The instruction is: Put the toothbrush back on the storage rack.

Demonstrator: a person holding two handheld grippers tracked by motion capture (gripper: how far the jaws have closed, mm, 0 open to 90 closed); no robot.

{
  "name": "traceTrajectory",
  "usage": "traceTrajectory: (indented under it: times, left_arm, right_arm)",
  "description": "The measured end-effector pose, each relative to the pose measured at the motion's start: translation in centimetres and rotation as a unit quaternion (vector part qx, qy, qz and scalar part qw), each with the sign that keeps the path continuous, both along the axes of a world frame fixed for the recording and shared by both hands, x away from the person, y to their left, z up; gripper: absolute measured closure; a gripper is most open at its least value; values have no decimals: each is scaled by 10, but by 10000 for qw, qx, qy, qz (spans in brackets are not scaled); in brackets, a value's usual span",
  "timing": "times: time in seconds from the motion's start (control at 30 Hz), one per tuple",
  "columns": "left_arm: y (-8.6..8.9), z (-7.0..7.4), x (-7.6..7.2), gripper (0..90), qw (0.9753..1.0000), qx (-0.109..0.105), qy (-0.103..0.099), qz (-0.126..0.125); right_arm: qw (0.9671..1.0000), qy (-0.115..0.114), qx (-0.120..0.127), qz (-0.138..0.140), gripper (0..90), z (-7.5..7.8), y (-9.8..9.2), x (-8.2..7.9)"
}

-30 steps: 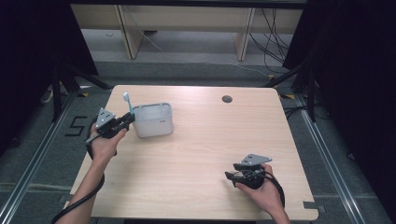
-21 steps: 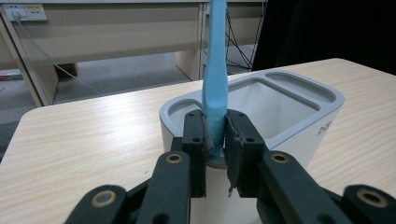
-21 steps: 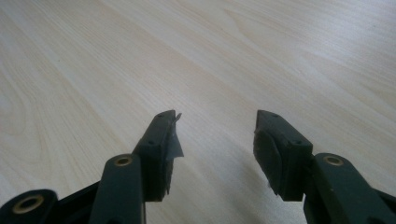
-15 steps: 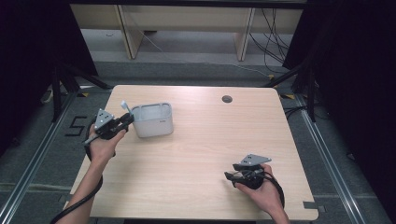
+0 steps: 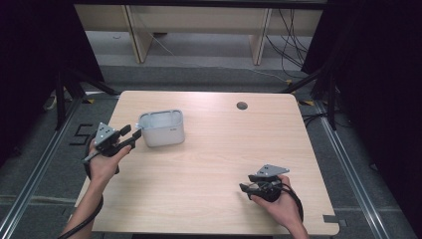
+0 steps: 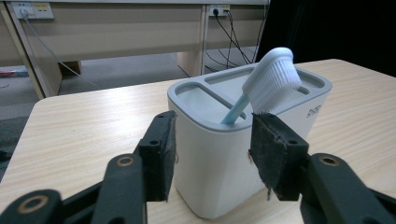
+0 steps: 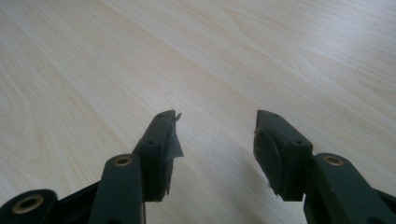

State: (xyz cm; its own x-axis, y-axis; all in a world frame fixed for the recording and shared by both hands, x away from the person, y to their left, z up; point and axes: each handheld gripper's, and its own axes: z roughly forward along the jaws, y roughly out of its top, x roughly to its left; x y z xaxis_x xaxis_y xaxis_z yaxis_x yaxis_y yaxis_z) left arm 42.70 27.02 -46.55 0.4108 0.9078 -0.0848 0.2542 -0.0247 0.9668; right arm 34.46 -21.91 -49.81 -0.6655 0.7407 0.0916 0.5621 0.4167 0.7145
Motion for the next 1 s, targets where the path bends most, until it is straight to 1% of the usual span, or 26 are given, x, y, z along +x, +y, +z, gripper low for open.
traceTrajectory:
  times: [0.13,0.17,0.2,0.27,0.33,0.37,0.4,0.43,0.47,0.5,0.53,0.57,0.63,0.73,0.77,0.8,0.83,0.9,0.97,1.0]
  left_arm:
    - [2,-3,-8,467,10000,-12,29,3]
    - [2,-5,-11,464,10000,-20,35,12]
    - [2,-7,-12,460,10000,-43,12,-2]
    - [3,-9,-18,451,10000,-33,39,37]
    - [4,-12,-23,447,10000,-45,39,66]
    - [5,-13,-26,445,9999,-41,60,90]
    - [5,-15,-29,443,9999,-40,68,105]
    - [6,-17,-32,439,9999,-35,62,122]
    - [6,-19,-35,439,9999,-30,67,140]
    - [6,-21,-38,438,9999,-24,80,143]
    - [7,-24,-40,437,9999,-4,83,141]
    - [7,-27,-44,436,9999,11,87,141]
    - [8,-32,-50,435,9998,27,110,177]
    - [10,-38,-58,436,9997,52,79,222]
    - [10,-40,-59,436,9998,11,32,221]
    - [11,-40,-62,436,9996,43,81,259]
    - [12,-41,-64,435,9996,33,53,266]
    - [12,-45,-67,436,9996,-36,1,295]
    - [13,-47,-70,435,9996,-28,-6,298]
    - [13,-48,-71,435,9995,-12,-24,318]
  right_arm:
    - [10000,-2,2,-2,497,0,0,0]
    - [10000,-92,-17,27,497,0,-1,1]
    - [10000,-94,-13,22,497,0,-1,1]
    - [9999,-116,0,5,497,-1,-1,1]
    - [9998,-205,-35,66,497,-1,-2,2]
    - [9999,-151,-9,62,497,-2,-2,2]
    - [9998,-167,-15,63,497,-2,-2,2]
    - [9999,-132,-9,53,497,-2,-2,2]
    - [10000,-59,17,-29,497,-2,-2,0]
    - [9999,-132,9,-1,497,-2,-2,1]
    - [9999,-125,12,-2,497,-2,-2,1]
    - [10000,-41,31,-51,497,-2,-1,0]
    - [9997,-233,-63,88,497,-2,-3,3]
    - [9998,-198,-30,92,497,-3,-2,3]
    - [9998,-195,-59,71,497,-2,-3,3]
    - [9999,-132,-26,66,497,-3,-2,2]
    - [10000,-43,-2,41,497,-2,-2,1]
    - [9999,-153,-22,70,497,-3,-2,3]
    - [9999,-140,-15,71,497,-3,-2,3]
    - [9999,-94,-1,60,497,-2,-2,2]
